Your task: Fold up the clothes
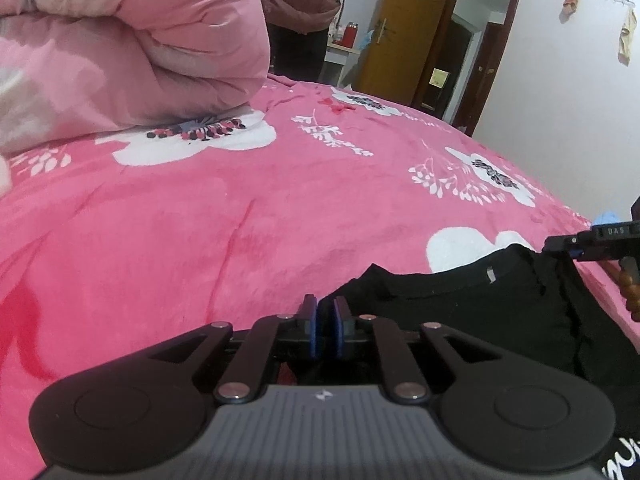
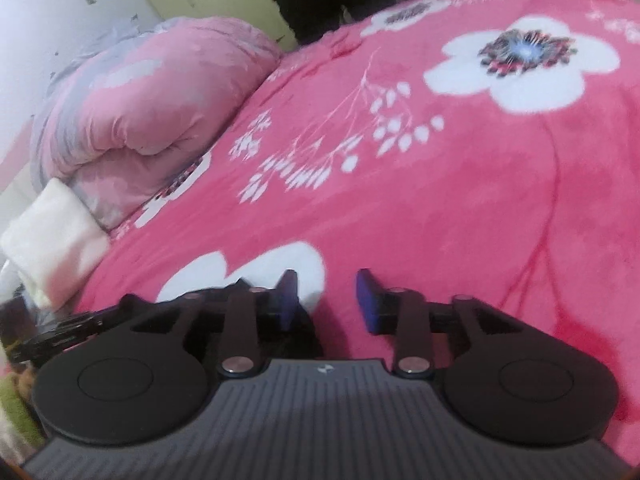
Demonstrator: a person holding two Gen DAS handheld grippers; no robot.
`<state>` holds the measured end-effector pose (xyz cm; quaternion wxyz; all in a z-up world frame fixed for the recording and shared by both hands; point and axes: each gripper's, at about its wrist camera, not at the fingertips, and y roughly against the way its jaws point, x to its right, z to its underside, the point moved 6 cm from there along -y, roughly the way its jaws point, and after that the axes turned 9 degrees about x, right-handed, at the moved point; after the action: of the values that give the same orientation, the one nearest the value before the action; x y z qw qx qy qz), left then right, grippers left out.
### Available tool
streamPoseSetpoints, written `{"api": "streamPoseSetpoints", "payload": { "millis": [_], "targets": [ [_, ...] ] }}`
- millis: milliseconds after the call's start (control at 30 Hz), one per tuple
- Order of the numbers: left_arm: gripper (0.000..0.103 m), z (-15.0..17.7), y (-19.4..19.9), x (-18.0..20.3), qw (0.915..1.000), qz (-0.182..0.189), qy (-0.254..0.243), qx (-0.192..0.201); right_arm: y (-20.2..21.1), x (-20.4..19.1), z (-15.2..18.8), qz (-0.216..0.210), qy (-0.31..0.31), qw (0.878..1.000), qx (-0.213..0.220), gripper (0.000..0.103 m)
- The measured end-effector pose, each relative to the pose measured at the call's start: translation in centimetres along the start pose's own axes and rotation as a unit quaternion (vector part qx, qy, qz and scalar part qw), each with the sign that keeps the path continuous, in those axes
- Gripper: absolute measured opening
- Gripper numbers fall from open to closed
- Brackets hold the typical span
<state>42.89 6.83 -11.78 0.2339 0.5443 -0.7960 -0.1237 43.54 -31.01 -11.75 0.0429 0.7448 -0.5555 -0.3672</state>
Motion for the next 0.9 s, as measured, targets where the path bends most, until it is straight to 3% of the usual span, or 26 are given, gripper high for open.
{"api": "streamPoseSetpoints", "payload": {
  "millis": [67, 100, 133, 167, 367, 500, 633, 700, 733, 767, 833, 900],
  "targets": [
    [0.011, 0.0, -0.1, 0.1, 1.0000, -0.001, -0.001, 0.001, -0.2, -0.7, 0.4, -0.012, 0.010, 1.000, -0.009, 0.035],
    [0.011, 0.0, -0.1, 0.1, 1.0000, -0.003, -0.004, 0.002, -0.4, -1.2, 0.7, -0.013, 0.024, 1.000, -0.015, 0.028],
    [0.010, 0.0, 0.0, 0.2, 1.0000, -0.004, -0.006, 0.003, -0.5, -1.7, 1.0, -0.005, 0.046, 0.999, -0.019, 0.008],
    [0.008, 0.0, 0.1, 0.3, 0.9999, -0.007, -0.011, 0.006, -0.5, -2.2, 1.4, 0.003, 0.072, 0.997, -0.024, 0.002],
    [0.007, -0.1, 0.5, 0.8, 0.9989, -0.025, -0.033, 0.023, 1.5, -3.3, 1.1, 0.058, 0.129, 0.989, 0.047, 0.001],
    [0.007, 0.1, 0.3, 0.9, 0.9987, -0.030, -0.037, 0.016, 0.5, -1.9, 1.9, 0.079, 0.123, 0.988, 0.040, 0.001],
    [0.014, 0.2, 0.2, 1.1, 0.9987, -0.034, -0.038, 0.002, 0.2, -1.3, 2.1, 0.084, 0.110, 0.989, 0.047, 0.002],
    [0.034, 0.0, 0.5, 1.3, 0.9988, -0.033, -0.035, -0.003, 0.6, -1.3, 1.8, 0.080, 0.090, 0.992, 0.041, 0.009],
    [0.059, 0.0, 0.8, 1.3, 0.9989, -0.034, -0.030, -0.005, 1.3, -1.4, 1.5, 0.085, 0.083, 0.992, 0.040, 0.020],
    [0.076, -0.1, 1.3, 1.4, 0.9989, -0.040, -0.025, -0.004, 2.0, -1.5, 1.1, 0.090, 0.077, 0.992, 0.039, 0.028],
    [0.082, -0.4, 3.1, 1.1, 0.9975, -0.066, -0.024, 0.006, 4.7, -1.7, 0.2, 0.107, 0.077, 0.990, 0.058, 0.043],
    [0.084, -0.6, 5.0, 0.5, 0.9963, -0.083, -0.021, 0.009, 8.5, -2.0, -0.7, 0.108, 0.077, 0.989, 0.073, 0.048]
  ]
}}
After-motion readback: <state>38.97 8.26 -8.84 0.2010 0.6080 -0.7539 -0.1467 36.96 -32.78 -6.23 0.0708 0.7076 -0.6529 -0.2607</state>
